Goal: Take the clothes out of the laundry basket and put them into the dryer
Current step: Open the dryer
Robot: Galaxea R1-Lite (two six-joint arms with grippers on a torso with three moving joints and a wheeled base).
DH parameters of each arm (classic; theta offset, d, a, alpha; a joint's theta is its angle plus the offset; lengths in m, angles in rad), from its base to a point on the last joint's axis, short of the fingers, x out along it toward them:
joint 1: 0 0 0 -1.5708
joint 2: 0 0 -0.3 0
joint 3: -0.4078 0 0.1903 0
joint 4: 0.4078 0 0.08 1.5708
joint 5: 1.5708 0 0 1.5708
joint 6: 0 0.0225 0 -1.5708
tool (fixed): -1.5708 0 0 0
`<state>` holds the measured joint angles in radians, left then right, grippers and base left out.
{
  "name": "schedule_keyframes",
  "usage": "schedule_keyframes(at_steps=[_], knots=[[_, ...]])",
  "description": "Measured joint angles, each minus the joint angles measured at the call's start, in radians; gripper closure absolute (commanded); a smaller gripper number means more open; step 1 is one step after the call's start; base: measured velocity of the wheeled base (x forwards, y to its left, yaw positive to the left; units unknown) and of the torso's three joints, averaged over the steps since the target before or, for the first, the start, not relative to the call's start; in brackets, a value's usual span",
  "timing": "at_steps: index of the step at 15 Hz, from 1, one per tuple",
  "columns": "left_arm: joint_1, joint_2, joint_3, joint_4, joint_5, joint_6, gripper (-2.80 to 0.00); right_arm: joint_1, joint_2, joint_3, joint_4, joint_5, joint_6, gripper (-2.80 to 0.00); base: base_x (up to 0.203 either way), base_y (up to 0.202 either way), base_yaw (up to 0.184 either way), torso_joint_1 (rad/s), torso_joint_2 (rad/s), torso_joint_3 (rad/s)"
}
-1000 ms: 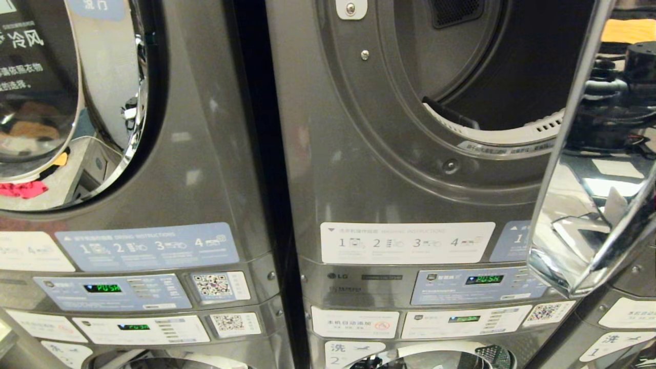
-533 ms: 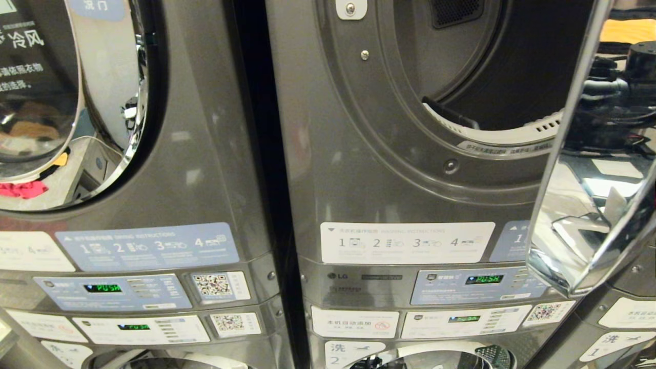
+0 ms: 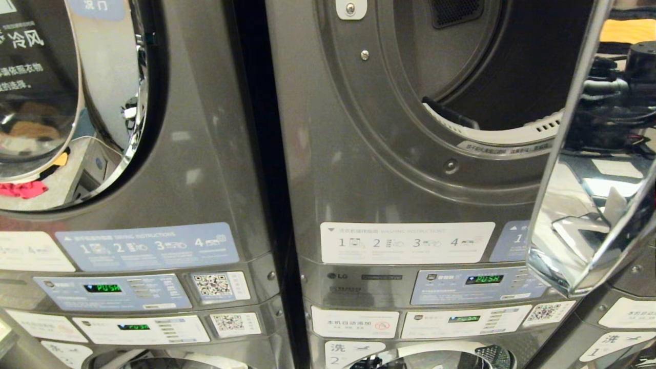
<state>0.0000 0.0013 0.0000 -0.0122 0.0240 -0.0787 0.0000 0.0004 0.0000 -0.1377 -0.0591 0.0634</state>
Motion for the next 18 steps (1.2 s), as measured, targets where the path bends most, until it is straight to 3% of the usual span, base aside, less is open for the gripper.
schedule_keyframes(at_steps=[18], knots=[[0.0, 0.0, 0.0, -0.001, 0.0, 0.001, 0.0, 0.0, 0.0, 0.0, -0.001, 0.0, 0.0, 0.0, 0.0, 0.0, 0.0, -0.058, 0.13, 0.066]])
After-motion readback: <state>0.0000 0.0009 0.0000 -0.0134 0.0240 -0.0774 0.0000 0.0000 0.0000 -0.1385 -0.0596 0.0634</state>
